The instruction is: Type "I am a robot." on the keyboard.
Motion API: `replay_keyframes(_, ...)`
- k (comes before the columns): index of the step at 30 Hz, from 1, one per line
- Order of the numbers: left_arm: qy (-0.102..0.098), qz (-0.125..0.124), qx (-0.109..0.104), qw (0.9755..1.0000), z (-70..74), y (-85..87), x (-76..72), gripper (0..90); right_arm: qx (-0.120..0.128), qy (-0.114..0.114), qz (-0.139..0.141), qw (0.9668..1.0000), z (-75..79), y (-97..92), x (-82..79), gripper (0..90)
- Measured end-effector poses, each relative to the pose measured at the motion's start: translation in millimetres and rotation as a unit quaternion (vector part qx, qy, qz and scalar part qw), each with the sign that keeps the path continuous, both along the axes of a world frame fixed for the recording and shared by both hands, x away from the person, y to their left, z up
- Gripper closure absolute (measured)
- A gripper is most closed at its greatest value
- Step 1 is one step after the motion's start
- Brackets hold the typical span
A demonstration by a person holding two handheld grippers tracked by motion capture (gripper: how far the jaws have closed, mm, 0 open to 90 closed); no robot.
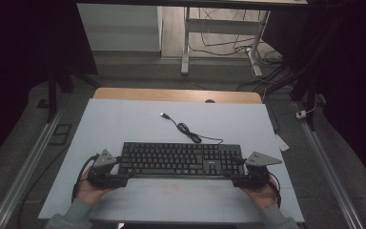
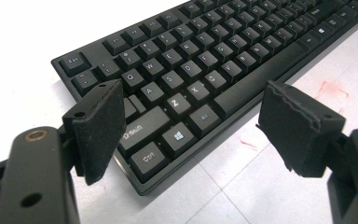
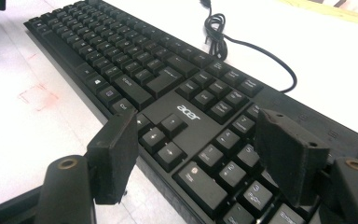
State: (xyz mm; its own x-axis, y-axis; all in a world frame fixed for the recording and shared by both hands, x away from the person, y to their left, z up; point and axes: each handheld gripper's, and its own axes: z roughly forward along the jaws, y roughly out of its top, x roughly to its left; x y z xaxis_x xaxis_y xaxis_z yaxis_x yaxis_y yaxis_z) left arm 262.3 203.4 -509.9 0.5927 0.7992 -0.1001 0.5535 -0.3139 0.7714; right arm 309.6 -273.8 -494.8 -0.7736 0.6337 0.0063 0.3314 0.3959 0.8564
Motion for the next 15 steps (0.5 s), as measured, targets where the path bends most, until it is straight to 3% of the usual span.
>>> replay_keyframes(15, 0.001, 0.005, -0.003, 1.0, 0.9, -0.3, 3.3, 24.2, 0.006, 0.003, 0.017, 0.9998, 6.7, 25.6, 7.0, 33.1)
